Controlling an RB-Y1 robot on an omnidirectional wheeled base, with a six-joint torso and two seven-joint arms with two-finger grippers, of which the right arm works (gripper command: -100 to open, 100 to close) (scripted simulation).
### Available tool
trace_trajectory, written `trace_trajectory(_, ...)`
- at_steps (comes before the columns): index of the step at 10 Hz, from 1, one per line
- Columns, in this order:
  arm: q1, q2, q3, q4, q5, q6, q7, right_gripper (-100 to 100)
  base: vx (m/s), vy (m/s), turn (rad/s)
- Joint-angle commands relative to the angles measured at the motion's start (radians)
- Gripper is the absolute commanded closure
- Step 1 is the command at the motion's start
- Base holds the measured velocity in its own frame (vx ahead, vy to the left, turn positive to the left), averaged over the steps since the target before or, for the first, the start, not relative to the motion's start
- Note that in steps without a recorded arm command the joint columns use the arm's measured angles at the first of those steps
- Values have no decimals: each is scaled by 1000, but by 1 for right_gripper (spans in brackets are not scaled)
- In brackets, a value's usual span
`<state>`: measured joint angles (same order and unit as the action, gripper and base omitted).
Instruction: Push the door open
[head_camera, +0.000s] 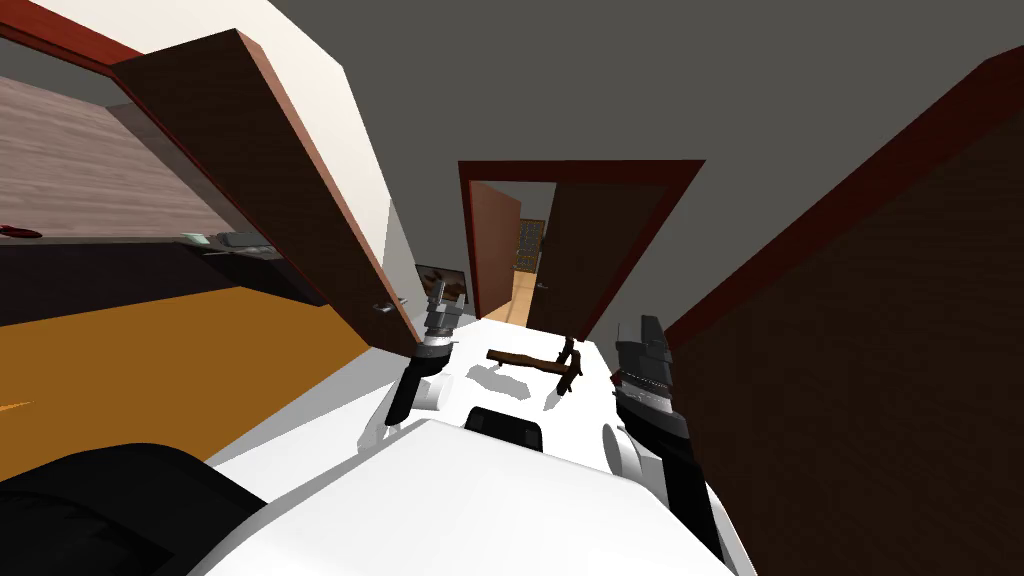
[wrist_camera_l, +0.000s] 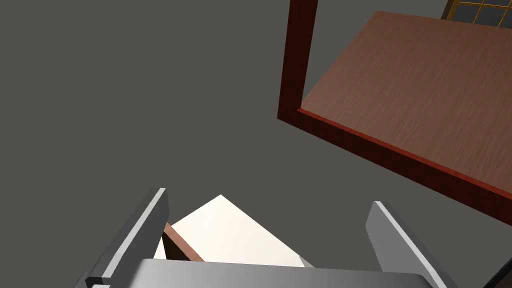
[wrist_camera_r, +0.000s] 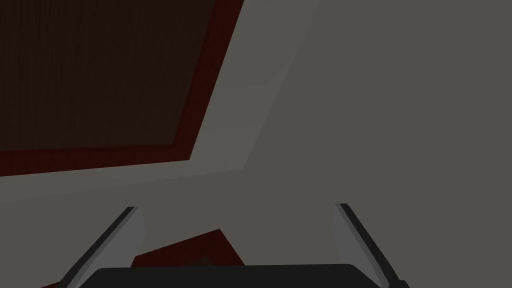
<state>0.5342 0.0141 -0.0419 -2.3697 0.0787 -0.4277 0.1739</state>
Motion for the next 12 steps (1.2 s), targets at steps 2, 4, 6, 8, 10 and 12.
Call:
trace_trajectory(2,-22,-16,-1,56,-4,-12,-6,-100,142,21,1)
trace_trajectory(4,-36,-24,-2,90,-6,-19,-10,-100,115,-19,4)
trace_trajectory(6,-49,-31,-3,122,-8,-26,-14,-100,83,-3,2)
trace_trajectory(8,-62,-38,-3,156,-10,-33,-17,-100,77,9,0)
trace_trajectory(10,-76,-45,-4,190,-13,-40,-21,-100,87,0,3)
trace_trajectory(12,-93,-52,-5,232,-16,-49,-26,-100,95,2,1)
